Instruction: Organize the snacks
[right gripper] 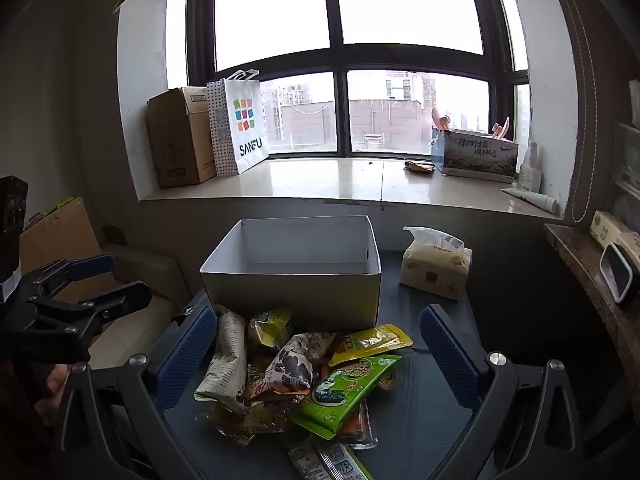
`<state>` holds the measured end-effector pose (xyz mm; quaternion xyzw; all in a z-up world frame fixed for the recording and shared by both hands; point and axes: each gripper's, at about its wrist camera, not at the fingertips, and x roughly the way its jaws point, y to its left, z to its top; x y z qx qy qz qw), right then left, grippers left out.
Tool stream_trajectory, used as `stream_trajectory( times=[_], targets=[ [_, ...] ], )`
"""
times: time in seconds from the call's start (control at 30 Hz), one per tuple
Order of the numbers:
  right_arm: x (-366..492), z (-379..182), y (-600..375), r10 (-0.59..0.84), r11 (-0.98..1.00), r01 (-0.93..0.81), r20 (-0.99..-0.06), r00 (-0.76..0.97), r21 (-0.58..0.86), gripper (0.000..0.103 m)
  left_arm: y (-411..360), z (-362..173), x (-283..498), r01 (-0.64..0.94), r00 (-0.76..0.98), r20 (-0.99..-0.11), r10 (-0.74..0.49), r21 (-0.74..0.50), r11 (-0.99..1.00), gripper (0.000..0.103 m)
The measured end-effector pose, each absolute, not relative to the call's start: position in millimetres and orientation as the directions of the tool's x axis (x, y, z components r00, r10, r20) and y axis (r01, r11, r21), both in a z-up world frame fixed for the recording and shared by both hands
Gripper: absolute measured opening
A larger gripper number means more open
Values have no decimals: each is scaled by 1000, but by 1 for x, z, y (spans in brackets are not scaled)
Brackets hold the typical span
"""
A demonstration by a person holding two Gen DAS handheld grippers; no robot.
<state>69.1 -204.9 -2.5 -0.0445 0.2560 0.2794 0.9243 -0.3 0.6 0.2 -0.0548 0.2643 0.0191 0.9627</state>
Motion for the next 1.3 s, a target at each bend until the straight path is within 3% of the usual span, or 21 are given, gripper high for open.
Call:
stream_trajectory(
  times=[1.3],
  targets=[
    [68, -4, -205, 485, 843, -534, -511, 710, 59, 103, -2, -1, -3, -54, 856, -517, 4, -82, 995, 103]
  ],
)
